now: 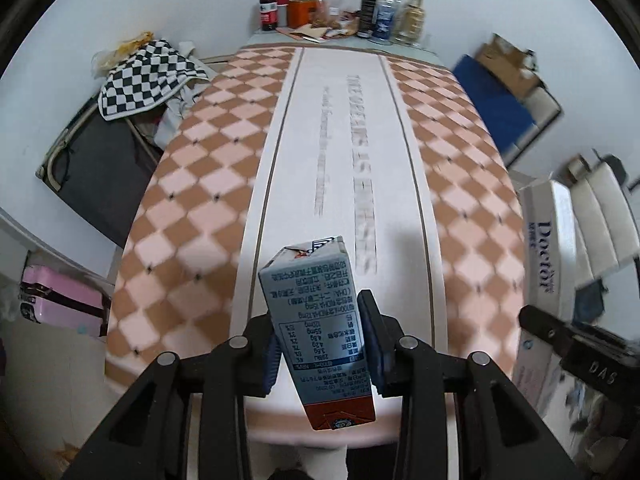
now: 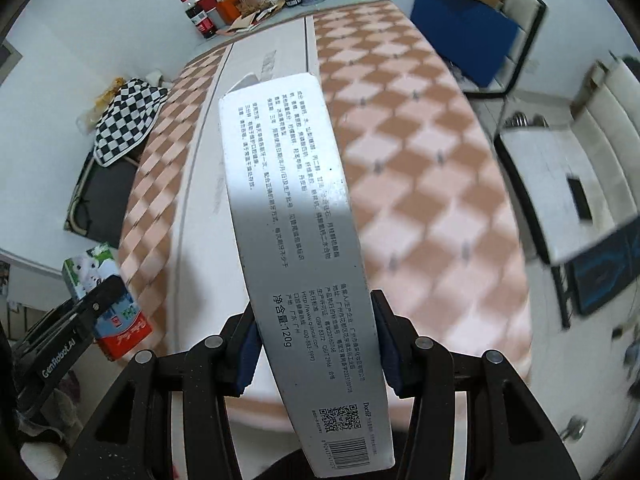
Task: Collect trash
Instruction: 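Lift the toothpaste box and milk carton and carry them over the bin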
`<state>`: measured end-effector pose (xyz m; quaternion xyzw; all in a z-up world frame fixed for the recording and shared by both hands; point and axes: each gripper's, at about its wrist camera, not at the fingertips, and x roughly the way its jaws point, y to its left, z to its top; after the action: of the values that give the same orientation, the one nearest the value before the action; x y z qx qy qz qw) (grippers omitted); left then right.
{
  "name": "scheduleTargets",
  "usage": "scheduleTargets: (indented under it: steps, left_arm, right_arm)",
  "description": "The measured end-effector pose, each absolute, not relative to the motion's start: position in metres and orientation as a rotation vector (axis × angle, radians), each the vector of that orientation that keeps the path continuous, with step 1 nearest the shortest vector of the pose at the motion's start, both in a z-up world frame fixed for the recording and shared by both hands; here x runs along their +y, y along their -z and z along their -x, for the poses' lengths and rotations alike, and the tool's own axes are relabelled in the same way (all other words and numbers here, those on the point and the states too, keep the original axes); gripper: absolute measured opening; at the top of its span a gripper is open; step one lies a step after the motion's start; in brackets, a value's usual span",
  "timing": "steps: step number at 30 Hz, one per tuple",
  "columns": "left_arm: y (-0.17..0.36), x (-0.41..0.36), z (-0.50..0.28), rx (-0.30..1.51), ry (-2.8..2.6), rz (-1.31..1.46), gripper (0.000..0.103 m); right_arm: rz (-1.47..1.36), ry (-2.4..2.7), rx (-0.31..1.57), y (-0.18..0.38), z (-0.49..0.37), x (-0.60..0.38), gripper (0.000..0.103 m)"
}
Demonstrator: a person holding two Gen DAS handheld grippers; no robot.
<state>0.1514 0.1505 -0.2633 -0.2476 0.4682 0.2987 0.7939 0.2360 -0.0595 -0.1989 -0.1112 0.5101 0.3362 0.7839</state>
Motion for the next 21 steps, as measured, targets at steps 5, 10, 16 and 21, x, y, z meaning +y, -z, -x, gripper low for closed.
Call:
scheduleTargets:
  steps: [5,10,16,21]
  left_arm:
    - [0.280,0.115,-0.085,1.059,-0.554,0.520,0.031]
    - [0.334,0.082,-0.035,1.189,-0.488,0.577,0.031]
    - [0.443,0.055,-0.020,1.373,-0.439,0.685,0.031]
    - [0.552,0.046,-0.035,1.465,-0.433,0.780,0.031]
  right_arm:
    - [0.201,-0.701,1.181,0.238,-0.136,-0.111,0.052]
    - [0.212,-0.670,1.318,0.298,-0.068,-0.156,0.052]
    - [0.243,-0.603,1.515,0.407,-0.038,-0.194,0.052]
    - [0.242,-0.553,1.624,0.523,-0.053,-0.203,0.052]
